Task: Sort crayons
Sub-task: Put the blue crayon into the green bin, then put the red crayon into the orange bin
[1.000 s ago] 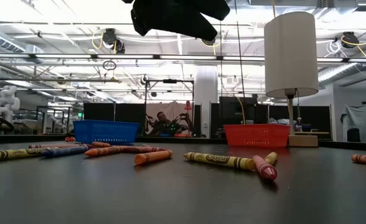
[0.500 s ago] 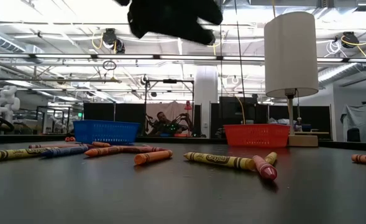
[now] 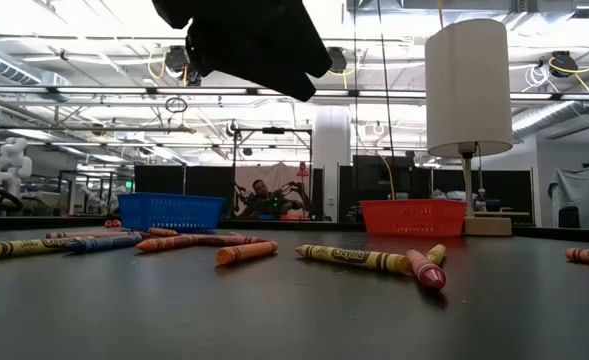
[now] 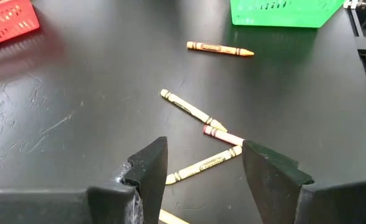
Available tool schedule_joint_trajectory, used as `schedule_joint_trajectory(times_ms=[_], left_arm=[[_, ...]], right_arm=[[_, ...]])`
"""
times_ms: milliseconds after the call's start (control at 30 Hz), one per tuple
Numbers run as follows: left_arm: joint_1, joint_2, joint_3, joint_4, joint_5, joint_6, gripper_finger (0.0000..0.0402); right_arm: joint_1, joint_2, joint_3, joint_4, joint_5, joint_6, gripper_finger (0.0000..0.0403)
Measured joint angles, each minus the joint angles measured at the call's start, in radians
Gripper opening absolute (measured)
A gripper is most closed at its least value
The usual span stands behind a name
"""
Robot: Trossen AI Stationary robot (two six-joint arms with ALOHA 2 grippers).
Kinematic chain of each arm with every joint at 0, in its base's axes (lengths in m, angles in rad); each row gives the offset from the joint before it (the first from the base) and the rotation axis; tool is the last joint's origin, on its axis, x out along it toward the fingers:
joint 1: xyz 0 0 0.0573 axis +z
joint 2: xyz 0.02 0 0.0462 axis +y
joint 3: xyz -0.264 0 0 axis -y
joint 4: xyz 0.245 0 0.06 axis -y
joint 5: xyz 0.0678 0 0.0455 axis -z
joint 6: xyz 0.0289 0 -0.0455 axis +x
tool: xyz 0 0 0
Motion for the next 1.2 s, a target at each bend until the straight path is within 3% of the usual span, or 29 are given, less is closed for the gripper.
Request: schedule_joint_trajectory(times_ms=[367,700,800,1067,1200], left_arm=[[0.000,0.000,0.000,-0.002,0.001,0.000,0.0205],[-0.002,0.000,0.000,-0.105,0.006,-0.086,0.0205],[-0.002,0.000,0.000,-0.166,0.006,-0.158,0.0205],[-0.002,0.000,0.000,-0.396,0.028,-0.465,0.0205],[-0.002,0.000,0.000,-0.558,0.032,-0.625,0.0205]], right_arm=[[0.000,-0.015,0.000,0.026,-0.093,0.089,0.0123],[0.000,-0.061,0.026,0.132,-0.076,0.087,0.0124],[0.001,-0.067,0.044,0.124,0.012,0.073,0.0122],[0.003,-0.068,0.051,0.160,0.463,-0.092,0.0121],[-0.001,-0.068,0.051,0.171,0.572,-0.184,0.0121]])
